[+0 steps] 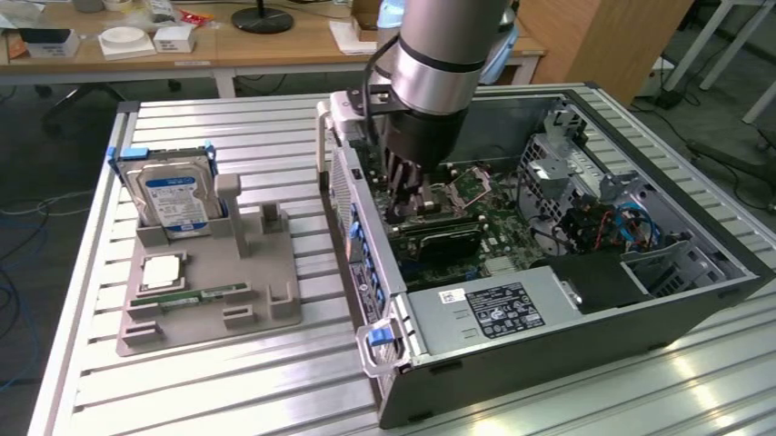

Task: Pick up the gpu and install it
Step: 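Press down on the gpu until it lock into place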

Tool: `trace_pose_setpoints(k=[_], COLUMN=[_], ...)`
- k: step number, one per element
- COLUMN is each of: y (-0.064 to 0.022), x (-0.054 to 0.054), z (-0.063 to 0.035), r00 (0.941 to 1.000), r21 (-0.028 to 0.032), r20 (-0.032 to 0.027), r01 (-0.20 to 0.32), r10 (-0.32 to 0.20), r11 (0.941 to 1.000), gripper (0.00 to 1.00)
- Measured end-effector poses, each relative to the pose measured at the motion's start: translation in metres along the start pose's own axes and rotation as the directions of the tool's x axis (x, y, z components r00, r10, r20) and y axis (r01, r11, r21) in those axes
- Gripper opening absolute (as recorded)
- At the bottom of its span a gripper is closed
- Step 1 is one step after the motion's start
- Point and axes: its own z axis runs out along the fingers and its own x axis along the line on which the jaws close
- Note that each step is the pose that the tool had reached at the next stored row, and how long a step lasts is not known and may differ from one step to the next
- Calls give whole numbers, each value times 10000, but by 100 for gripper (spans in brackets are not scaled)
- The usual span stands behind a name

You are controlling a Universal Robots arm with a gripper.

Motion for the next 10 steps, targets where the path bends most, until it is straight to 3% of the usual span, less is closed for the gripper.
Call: trace_pose_setpoints(k=[3,10], y=[-67,-71], x=[2,2], z=[9,12], r00=[10000,10000], r21=[1,-1], r20=[0,-2], r01=[-1,-1], r10=[1,1], r11=[10000,10000], gripper=[10,10])
